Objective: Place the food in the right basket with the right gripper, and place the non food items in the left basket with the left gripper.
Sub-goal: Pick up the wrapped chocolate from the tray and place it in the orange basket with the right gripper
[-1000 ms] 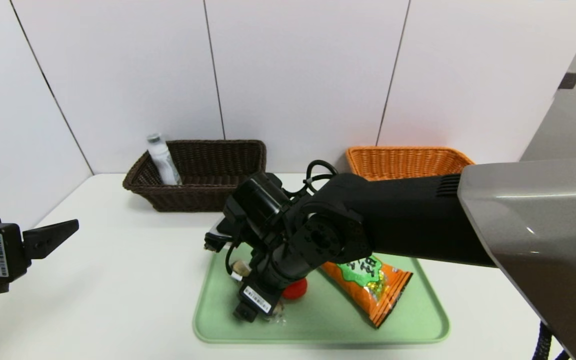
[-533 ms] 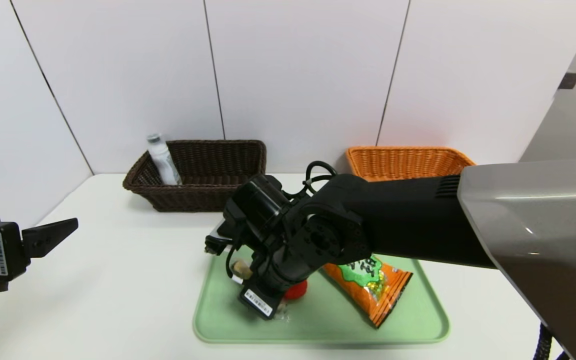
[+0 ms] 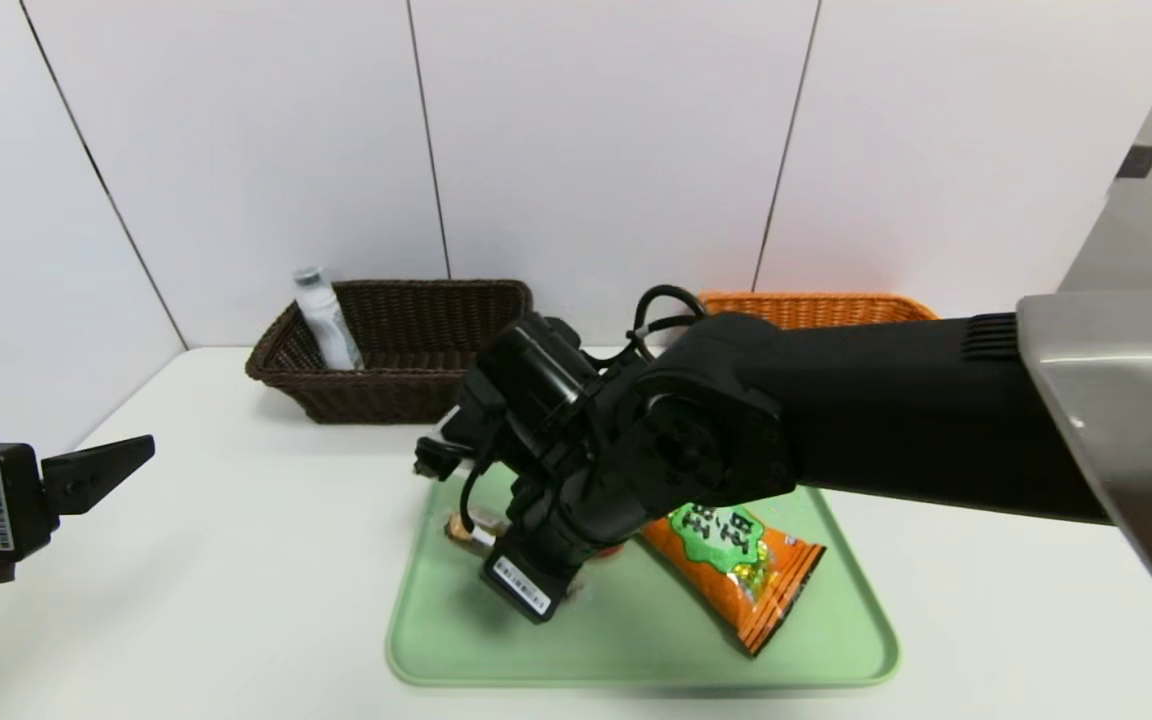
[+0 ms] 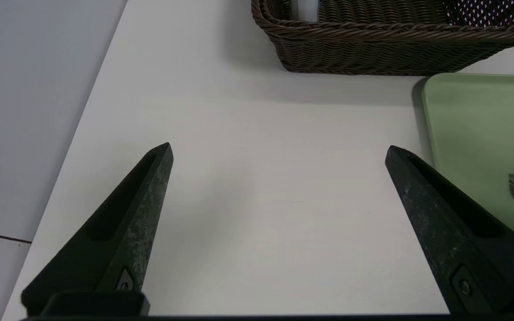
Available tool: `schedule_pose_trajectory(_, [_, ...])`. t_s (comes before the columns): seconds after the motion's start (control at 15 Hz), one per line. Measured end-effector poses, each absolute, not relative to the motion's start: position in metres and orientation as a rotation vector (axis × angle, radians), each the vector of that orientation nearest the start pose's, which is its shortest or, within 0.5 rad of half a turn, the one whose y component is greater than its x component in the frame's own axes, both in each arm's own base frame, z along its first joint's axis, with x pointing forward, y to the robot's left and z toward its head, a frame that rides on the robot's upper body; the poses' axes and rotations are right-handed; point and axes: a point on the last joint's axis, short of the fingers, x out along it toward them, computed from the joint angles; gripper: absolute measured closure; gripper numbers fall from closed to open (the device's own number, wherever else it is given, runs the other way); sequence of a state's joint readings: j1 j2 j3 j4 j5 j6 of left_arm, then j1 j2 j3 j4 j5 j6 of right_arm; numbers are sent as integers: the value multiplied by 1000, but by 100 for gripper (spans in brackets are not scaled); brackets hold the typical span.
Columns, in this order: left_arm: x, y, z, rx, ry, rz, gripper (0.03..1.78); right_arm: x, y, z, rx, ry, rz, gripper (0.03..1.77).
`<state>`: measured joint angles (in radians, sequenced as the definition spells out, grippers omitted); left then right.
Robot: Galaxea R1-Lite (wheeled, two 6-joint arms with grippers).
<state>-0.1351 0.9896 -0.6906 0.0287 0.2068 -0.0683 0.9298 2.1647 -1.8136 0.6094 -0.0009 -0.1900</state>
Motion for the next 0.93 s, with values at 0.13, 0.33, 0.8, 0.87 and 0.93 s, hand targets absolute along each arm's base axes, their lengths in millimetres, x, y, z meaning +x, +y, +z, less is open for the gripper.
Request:
schedule_pose_trajectory(0.13, [120,-12,239,-12,317,82,12,247,326,194,-578,770,932,164])
schedule_pose_trajectory(0.33, [117,-11,240,-14,309,81,12,242,309,226,-530,703,914,164])
schedule_pose_trajectory(0.8, [115,-11,243,-17,292,80,12,223,227,303,-509,550,806,164])
schedule_pose_trajectory(0.87, [115,-11,243,-16,290,79,12,221,210,311,-528,540,775,164])
schedule_pose_trajectory(0.93, [115,-11,243,-17,290,79,12,220,194,316,-552,526,744,164])
